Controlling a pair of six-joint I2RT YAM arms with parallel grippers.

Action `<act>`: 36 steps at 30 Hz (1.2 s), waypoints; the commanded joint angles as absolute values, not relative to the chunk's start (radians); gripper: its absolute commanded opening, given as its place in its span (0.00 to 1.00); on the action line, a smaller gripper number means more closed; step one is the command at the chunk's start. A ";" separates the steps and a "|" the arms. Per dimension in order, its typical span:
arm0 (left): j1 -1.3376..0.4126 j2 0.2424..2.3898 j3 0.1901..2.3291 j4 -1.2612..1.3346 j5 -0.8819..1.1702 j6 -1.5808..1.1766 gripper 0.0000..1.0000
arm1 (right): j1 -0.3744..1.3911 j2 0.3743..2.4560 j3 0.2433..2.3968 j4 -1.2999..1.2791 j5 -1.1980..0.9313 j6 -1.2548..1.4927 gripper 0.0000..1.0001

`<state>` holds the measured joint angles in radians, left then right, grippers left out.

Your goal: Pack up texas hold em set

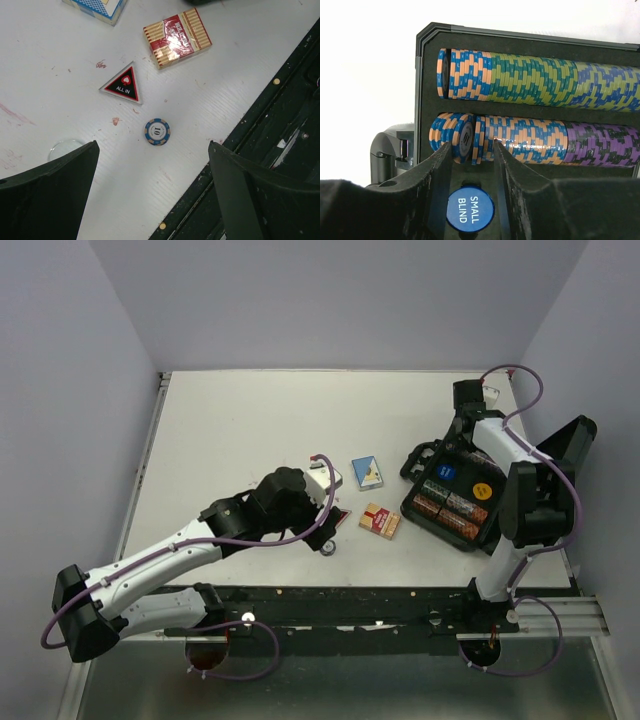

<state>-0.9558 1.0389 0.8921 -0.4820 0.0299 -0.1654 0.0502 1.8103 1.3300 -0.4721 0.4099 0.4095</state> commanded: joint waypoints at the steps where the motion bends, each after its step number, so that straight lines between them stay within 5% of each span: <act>1: -0.954 1.046 0.893 -0.495 0.051 -0.163 0.99 | 0.040 1.807 1.353 -0.515 0.396 0.388 0.47; 7: -0.954 1.055 0.894 -0.495 0.055 -0.163 0.99 | 0.040 1.775 1.359 -0.511 0.354 0.339 0.66; 13: -0.954 1.063 0.894 -0.495 0.058 -0.163 0.99 | 0.044 1.813 1.376 -0.517 0.356 0.321 0.73; 36: -0.954 1.065 0.896 -0.494 0.064 -0.163 0.99 | 0.092 1.946 1.457 -0.650 0.554 0.310 0.78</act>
<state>-0.9558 1.0634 0.8921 -0.4965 0.0391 -0.1654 0.0807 1.9118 1.4471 -0.5571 0.4690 0.3183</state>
